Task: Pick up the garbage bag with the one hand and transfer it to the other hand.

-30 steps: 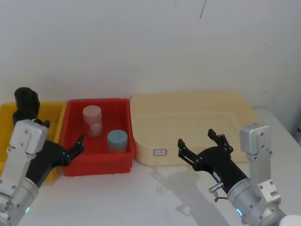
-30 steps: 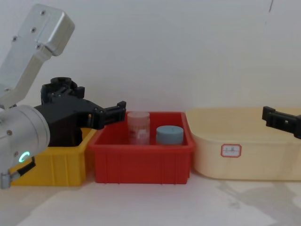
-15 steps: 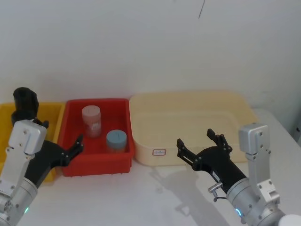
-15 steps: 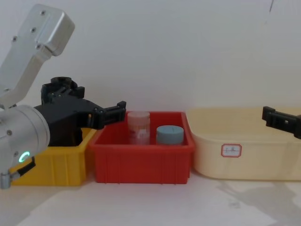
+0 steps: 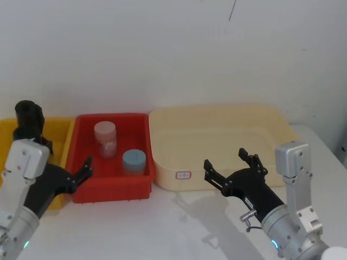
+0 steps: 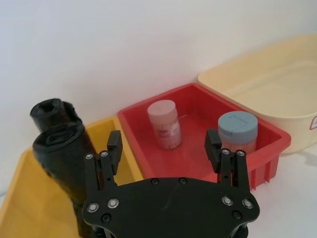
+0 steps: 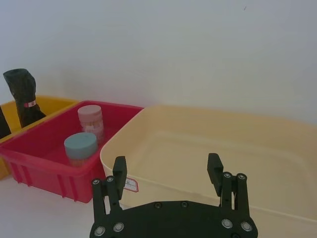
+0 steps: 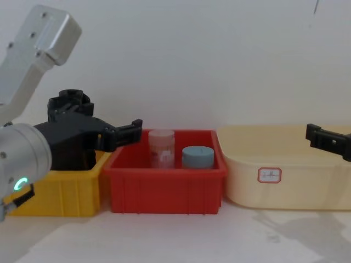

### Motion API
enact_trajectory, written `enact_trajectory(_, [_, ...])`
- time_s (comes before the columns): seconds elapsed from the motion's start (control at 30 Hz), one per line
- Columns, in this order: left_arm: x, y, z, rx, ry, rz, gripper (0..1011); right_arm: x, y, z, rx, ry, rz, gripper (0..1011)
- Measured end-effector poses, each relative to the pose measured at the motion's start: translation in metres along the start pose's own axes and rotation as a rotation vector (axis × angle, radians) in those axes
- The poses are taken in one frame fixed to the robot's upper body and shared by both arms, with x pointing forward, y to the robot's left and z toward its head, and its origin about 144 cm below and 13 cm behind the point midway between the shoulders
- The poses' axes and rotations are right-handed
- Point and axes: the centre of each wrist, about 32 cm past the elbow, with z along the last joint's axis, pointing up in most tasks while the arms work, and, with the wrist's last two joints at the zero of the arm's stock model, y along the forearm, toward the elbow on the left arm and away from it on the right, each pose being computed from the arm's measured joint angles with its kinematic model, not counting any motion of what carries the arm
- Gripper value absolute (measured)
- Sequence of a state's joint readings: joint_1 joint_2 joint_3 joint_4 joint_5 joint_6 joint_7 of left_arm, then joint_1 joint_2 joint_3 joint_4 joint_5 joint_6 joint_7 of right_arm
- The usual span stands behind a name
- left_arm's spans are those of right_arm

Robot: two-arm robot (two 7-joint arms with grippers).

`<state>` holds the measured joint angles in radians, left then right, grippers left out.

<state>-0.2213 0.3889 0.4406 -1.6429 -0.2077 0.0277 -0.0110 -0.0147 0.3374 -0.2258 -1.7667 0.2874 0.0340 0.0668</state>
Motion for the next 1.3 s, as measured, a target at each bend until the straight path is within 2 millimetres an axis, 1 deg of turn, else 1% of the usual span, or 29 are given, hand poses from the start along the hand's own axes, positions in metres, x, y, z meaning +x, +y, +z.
enact_trajectory(0.33, [0.011,0.019,0.003,0.065,0.065,0.025,1002,0.000,0.000,0.000,0.000,0.000,0.000,1000])
enact_trajectory(0.6, [0.021,0.030,0.006,0.106,0.118,0.038,1002,0.000,0.000,0.000,0.000,0.000,0.000,1000])
enact_trajectory(0.73, [0.026,0.032,0.007,0.121,0.139,0.045,1001,0.000,0.000,0.000,0.000,0.000,0.000,1000])
enact_trajectory(0.93, [0.033,0.031,0.010,0.136,0.160,0.060,1002,0.000,0.000,0.000,0.000,0.000,0.000,999])
enact_trajectory(1.3, [0.046,0.019,0.013,0.156,0.171,0.092,1002,0.000,0.000,0.000,0.000,0.000,0.000,999])
